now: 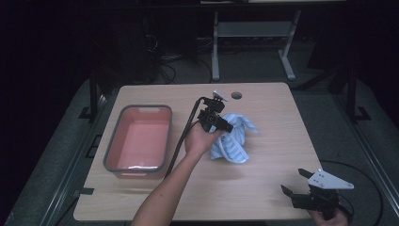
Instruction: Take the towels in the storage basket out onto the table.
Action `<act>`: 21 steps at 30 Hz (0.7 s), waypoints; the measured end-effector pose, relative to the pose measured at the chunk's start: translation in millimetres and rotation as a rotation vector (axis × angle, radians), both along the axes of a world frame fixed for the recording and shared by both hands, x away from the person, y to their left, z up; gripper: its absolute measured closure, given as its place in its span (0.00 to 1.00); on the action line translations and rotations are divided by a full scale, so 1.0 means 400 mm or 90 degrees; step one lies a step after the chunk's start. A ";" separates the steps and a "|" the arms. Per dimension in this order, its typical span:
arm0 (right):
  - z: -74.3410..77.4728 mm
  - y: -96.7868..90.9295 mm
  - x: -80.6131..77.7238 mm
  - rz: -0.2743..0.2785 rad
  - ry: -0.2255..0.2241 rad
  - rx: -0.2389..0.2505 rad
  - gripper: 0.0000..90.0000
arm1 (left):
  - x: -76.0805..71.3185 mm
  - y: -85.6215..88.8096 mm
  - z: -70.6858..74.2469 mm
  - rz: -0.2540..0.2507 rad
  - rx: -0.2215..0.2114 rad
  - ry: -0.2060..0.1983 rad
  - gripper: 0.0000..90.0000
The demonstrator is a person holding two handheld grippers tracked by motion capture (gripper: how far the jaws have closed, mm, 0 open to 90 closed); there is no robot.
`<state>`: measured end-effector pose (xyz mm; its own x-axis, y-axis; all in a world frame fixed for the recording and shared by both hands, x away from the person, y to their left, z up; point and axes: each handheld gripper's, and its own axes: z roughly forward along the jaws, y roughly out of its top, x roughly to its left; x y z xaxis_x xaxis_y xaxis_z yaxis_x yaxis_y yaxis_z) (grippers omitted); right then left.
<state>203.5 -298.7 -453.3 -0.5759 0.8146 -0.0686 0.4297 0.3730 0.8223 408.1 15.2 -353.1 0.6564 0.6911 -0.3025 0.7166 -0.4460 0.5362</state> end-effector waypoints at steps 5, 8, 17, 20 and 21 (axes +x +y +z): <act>0.000 -0.001 -0.001 -0.003 0.001 0.001 0.16 | 0.000 -0.017 -0.031 0.003 -0.008 0.009 0.75; 0.001 -0.002 -0.003 -0.004 0.001 0.000 0.16 | 0.000 -0.021 -0.048 -0.001 -0.006 0.012 0.75; -0.001 -0.003 -0.004 -0.010 0.003 0.005 0.16 | 0.001 -0.027 -0.092 0.013 -0.011 0.022 0.75; -0.001 0.001 -0.003 -0.011 0.007 0.006 0.16 | 0.001 -0.032 -0.104 0.014 -0.010 0.025 0.75; -0.002 0.002 -0.002 -0.008 0.005 0.003 0.16 | 0.000 -0.036 -0.106 0.015 -0.010 0.026 0.75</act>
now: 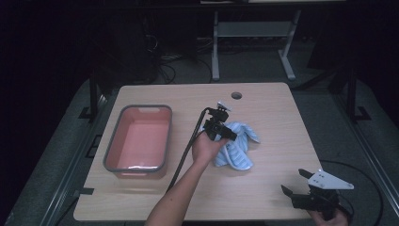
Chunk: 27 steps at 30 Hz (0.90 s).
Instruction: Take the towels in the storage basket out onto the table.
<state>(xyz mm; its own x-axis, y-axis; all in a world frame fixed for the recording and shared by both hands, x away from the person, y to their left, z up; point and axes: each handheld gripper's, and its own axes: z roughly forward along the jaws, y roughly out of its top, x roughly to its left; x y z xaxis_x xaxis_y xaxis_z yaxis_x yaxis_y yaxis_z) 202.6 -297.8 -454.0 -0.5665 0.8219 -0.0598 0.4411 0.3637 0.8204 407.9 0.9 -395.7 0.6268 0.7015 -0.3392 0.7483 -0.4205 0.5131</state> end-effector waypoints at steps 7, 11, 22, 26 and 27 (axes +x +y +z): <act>-0.001 0.007 -0.003 0.005 -0.001 -0.008 0.16 | -0.006 -0.011 -0.018 -0.005 0.007 -0.003 0.73; 0.000 0.006 -0.003 0.002 0.000 -0.008 0.16 | -0.008 -0.014 -0.033 -0.002 -0.003 0.008 0.71; 0.000 0.018 -0.001 0.004 0.002 -0.015 0.16 | -0.014 -0.008 -0.030 -0.003 0.000 0.003 0.62; -0.002 0.018 -0.001 0.003 0.002 -0.019 0.16 | -0.016 -0.007 -0.031 0.000 0.001 0.002 0.61; -0.002 0.017 -0.001 0.004 0.001 -0.018 0.16 | -0.016 -0.008 -0.031 0.001 0.001 0.001 0.61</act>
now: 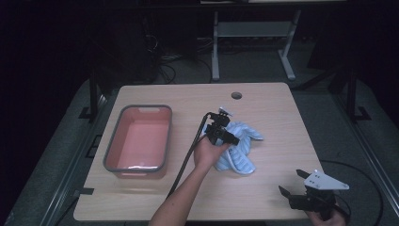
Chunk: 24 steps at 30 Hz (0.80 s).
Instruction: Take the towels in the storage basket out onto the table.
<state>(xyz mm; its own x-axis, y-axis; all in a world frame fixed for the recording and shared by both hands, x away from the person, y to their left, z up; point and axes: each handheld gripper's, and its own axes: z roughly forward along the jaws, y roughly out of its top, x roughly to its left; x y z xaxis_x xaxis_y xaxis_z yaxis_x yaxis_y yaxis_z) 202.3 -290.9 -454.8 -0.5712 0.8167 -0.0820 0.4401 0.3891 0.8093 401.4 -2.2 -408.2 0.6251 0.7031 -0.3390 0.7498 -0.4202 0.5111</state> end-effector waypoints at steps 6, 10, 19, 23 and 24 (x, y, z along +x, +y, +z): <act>-0.002 -0.004 0.001 0.001 0.001 0.000 0.16 | -0.001 -0.003 -0.002 0.000 0.006 -0.006 0.56; -0.002 -0.007 0.000 -0.002 0.001 0.001 0.16 | -0.003 -0.002 0.001 0.001 -0.002 -0.010 0.50; -0.002 -0.011 0.000 -0.003 -0.001 0.001 0.16 | -0.016 0.006 0.023 -0.004 -0.021 -0.021 0.39; -0.001 -0.013 -0.001 -0.005 -0.004 0.005 0.16 | -0.024 0.015 0.029 -0.009 -0.023 -0.025 0.38; 0.000 -0.013 -0.001 -0.006 -0.004 0.004 0.16 | -0.027 0.020 0.031 -0.008 -0.023 -0.030 0.38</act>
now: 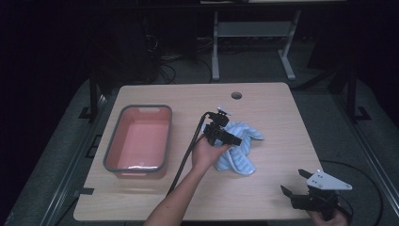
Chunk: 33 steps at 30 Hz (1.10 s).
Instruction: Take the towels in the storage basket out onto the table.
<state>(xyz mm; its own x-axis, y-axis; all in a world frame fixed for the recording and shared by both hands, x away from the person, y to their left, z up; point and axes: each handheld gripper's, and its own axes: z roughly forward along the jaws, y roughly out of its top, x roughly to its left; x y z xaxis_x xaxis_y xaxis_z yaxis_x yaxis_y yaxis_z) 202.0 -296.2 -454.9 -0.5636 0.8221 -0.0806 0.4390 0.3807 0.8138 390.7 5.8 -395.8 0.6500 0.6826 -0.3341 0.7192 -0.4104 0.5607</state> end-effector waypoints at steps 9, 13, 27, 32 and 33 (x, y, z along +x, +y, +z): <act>-0.001 0.004 0.001 0.000 0.000 -0.003 0.16 | -0.020 0.038 0.019 0.004 -0.005 0.001 0.37; -0.001 0.008 0.002 -0.001 0.003 -0.005 0.16 | -0.029 0.058 0.024 0.006 -0.002 -0.002 0.37; 0.000 0.012 0.005 -0.005 0.003 -0.007 0.16 | -0.082 0.085 0.029 -0.025 0.040 -0.038 0.37; -0.001 0.010 0.005 -0.009 0.003 -0.006 0.16 | -0.099 0.106 0.034 -0.026 0.036 -0.044 0.37; -0.001 0.011 0.005 -0.009 0.002 -0.006 0.16 | -0.102 0.109 0.035 -0.027 0.036 -0.044 0.37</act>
